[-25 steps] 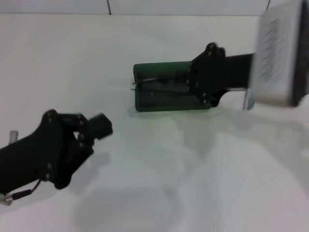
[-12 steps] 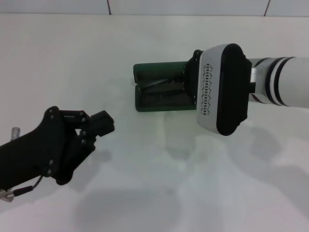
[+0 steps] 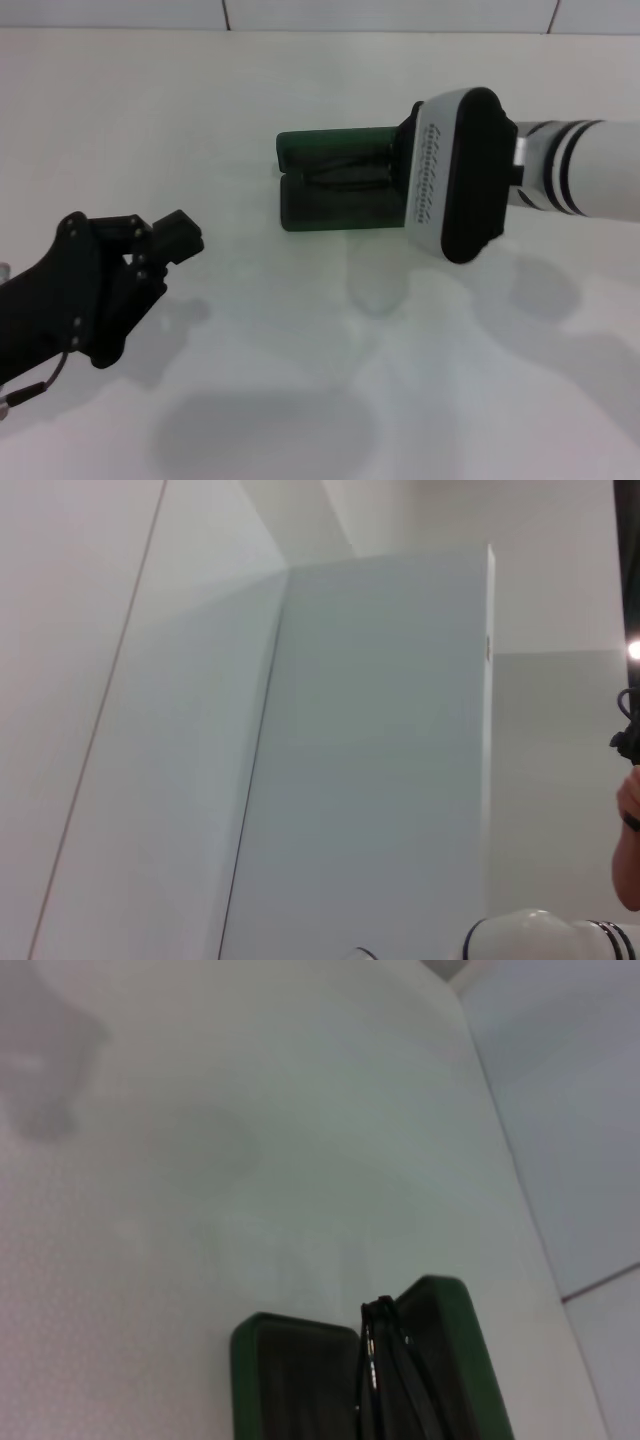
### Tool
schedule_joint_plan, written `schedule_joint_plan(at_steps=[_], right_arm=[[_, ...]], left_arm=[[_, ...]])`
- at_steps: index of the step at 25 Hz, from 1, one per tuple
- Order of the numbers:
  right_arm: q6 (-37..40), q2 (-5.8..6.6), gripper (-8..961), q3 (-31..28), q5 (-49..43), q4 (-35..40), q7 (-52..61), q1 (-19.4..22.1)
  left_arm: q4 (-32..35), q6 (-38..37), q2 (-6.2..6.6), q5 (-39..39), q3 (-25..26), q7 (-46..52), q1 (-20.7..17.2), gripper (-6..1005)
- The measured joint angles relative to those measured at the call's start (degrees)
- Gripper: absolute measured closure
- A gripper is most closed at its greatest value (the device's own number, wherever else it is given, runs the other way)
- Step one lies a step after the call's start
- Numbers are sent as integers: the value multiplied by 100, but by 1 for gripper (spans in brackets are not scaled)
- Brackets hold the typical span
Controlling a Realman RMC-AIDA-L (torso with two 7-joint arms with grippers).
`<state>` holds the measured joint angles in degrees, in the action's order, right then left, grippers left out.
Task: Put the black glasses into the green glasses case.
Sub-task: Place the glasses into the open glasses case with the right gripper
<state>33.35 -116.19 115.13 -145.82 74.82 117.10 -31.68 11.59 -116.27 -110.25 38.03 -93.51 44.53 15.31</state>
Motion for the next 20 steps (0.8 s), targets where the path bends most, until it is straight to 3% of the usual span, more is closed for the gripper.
schedule_joint_plan(at_steps=[12,20], right_arm=[[-194,0,919,278,73,-682,865,-641],[170,0,918,371,22,-885,1573,-1056]], left_arm=[[-2,0,1,19,14,3,-33,941],[-8,0,6,27,18,-19,-73,941]])
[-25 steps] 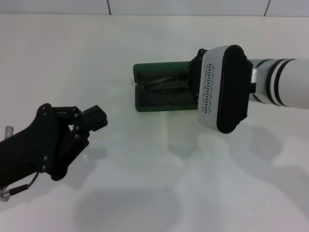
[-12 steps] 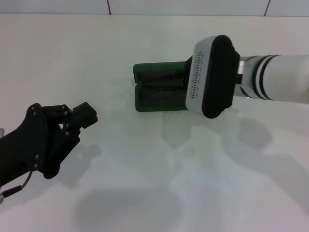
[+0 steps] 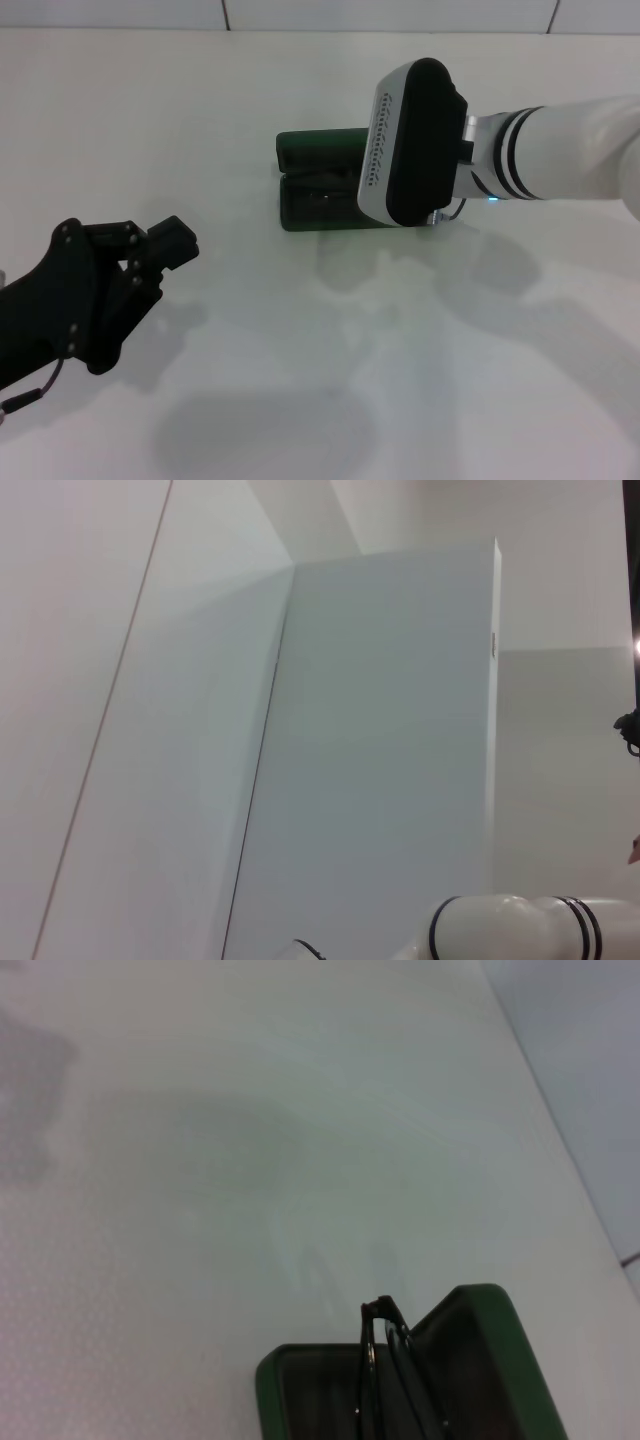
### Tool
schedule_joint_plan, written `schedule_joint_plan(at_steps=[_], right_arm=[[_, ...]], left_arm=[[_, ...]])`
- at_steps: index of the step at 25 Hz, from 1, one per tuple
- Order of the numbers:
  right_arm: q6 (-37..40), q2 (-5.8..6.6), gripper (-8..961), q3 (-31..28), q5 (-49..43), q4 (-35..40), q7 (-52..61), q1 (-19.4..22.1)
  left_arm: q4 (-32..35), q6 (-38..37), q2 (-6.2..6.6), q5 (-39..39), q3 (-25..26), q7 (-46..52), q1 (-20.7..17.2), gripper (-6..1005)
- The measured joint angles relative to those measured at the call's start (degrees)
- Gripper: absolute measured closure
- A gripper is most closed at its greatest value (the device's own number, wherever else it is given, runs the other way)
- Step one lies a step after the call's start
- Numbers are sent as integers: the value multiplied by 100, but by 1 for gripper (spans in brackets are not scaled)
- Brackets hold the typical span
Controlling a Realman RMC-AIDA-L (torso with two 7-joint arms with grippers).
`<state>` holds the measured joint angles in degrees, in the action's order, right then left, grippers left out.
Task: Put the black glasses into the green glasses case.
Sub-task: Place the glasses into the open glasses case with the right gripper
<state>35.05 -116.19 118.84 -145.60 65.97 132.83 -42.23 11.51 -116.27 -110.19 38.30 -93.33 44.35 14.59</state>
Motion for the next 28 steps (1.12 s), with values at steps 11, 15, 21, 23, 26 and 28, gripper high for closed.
schedule_joint_plan(at_steps=[11,15,21,23,26,28], right_arm=[[298,0,918,6,-33,-47,243,-205],[301,0,918,-1,-142,-16,248,-186],[331,0,918,-43,-269,3,264,-151],[363,0,918,-47,-270,3,281,-162],[379,0,918,-49,-276,-29,309,-181],[380,0,918,-49,-277,-31,313,-181]], left_arm=[[0,0,-20,21,-1,-20,-12,941],[0,0,-22,29,-1,-21,-18,941],[0,0,-31,29,-1,-20,-17,941],[0,0,-36,29,-1,-21,-16,940],[-3,1,-38,29,-11,-21,-4,940],[-6,2,-38,29,-13,-3,1,940]])
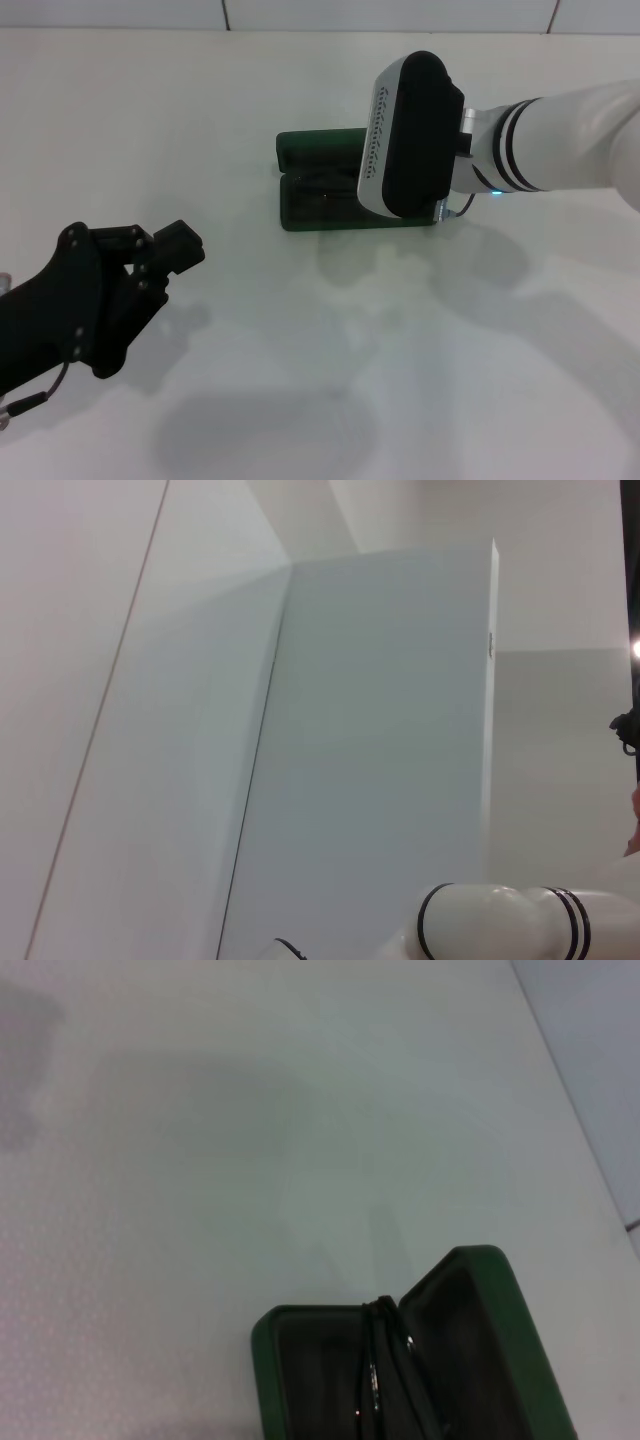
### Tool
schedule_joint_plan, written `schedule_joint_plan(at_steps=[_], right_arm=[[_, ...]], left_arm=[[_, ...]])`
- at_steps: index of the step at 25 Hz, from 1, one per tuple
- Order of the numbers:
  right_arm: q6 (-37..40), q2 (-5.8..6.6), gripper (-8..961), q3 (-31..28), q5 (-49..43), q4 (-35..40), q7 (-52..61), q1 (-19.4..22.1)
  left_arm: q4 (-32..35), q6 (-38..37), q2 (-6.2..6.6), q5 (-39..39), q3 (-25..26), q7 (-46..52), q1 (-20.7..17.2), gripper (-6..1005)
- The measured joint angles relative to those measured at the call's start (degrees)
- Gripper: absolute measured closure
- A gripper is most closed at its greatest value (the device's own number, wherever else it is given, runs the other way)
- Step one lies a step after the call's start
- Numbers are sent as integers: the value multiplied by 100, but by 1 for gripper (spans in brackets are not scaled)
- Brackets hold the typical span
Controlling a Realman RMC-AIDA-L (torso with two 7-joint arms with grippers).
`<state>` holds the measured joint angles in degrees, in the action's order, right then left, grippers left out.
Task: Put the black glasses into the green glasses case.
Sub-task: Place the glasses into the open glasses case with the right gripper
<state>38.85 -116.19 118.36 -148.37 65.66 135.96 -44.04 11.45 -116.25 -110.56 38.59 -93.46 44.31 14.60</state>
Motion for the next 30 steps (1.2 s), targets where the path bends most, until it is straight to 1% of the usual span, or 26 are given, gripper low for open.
schedule_joint_plan(at_steps=[18,30], right_arm=[[-26,0,917,-4,-87,46,18,63],[87,0,865,-6,-111,114,109,72]], left_arm=[[-56,7,2,-1,-17,86,20,940],[-55,0,0,-1,-39,86,-8,940]])
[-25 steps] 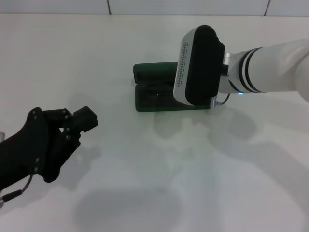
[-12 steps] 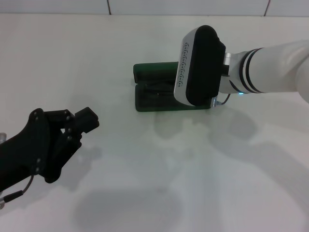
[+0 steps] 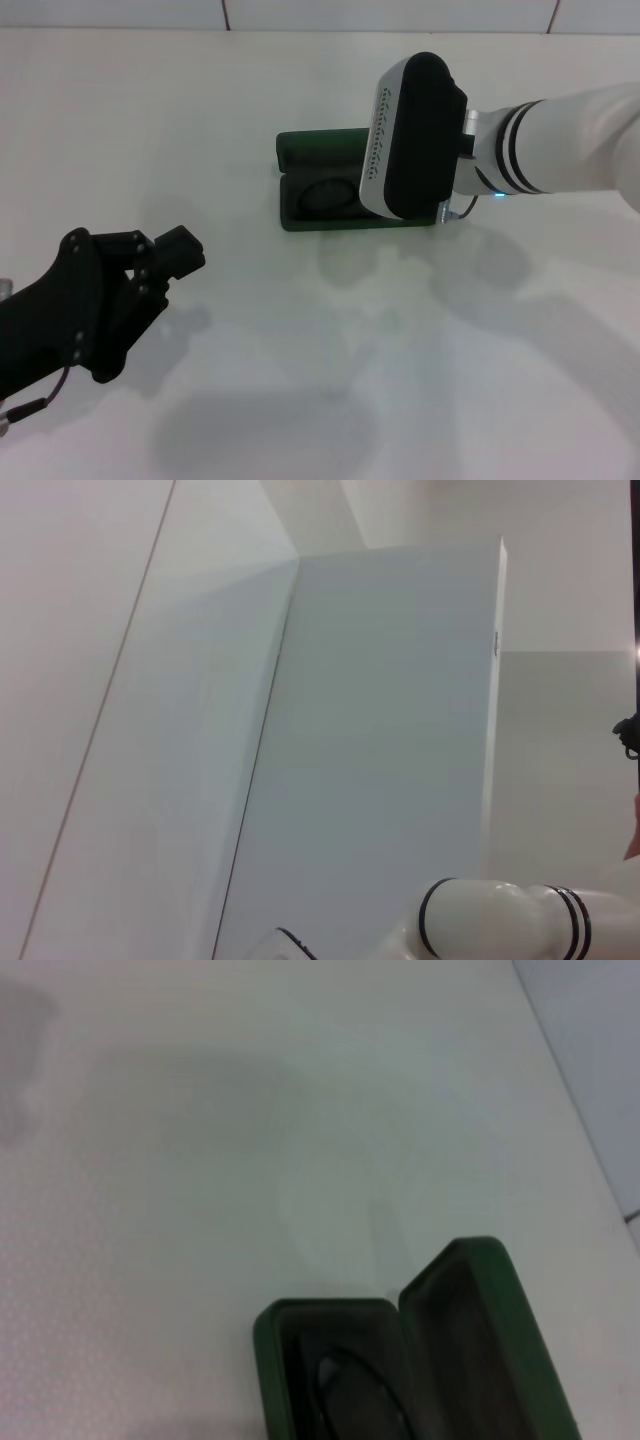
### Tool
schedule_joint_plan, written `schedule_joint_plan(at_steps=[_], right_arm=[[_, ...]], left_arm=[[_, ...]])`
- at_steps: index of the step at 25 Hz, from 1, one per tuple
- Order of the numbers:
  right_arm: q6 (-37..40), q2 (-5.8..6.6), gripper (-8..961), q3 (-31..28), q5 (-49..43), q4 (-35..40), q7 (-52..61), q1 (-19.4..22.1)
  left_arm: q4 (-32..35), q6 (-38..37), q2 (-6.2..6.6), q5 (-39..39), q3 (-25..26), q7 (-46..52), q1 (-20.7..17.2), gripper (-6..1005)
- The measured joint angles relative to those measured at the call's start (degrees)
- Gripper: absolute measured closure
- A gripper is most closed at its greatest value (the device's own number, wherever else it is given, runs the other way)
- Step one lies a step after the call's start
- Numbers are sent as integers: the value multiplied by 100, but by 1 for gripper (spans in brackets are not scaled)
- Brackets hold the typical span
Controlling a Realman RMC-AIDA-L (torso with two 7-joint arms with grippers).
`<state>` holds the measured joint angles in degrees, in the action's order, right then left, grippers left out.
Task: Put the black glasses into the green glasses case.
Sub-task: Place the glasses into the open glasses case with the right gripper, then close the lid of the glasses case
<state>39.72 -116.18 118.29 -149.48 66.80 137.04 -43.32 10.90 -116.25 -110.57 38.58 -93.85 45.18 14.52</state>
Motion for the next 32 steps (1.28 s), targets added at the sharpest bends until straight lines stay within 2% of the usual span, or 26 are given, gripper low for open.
schedule_joint_plan(at_steps=[8,13,15,16,18,23,24,27,29,32], right_arm=[[-6,0,855,-21,38,471,0,397],[16,11,851,-121,345,1224,-23,1171],[23,48,849,-203,592,1587,-51,1639],[21,55,849,-239,713,1698,-61,1802],[37,72,847,-361,1286,1972,-168,2344],[404,100,843,-638,3364,1961,-1291,2966],[662,125,842,-841,3968,1963,-1753,3175],[1682,153,839,-1619,5098,1873,-2735,3624],[2651,149,838,-2252,5743,1496,-3277,3725],[3989,143,835,-2906,6499,709,-4026,3694]], left_arm=[[0,-4,0,0,24,0,0,939],[40,-4,32,-54,239,10,95,939],[45,2,52,-56,339,26,160,939],[56,88,136,-45,513,128,393,939],[62,165,205,-42,575,222,528,939],[71,547,463,-63,838,574,902,939],[81,813,531,-37,870,787,1186,939],[159,1235,611,-12,873,1093,1648,939],[231,1690,636,-16,934,1336,1928,938],[465,2481,588,163,1030,1641,2194,937]])
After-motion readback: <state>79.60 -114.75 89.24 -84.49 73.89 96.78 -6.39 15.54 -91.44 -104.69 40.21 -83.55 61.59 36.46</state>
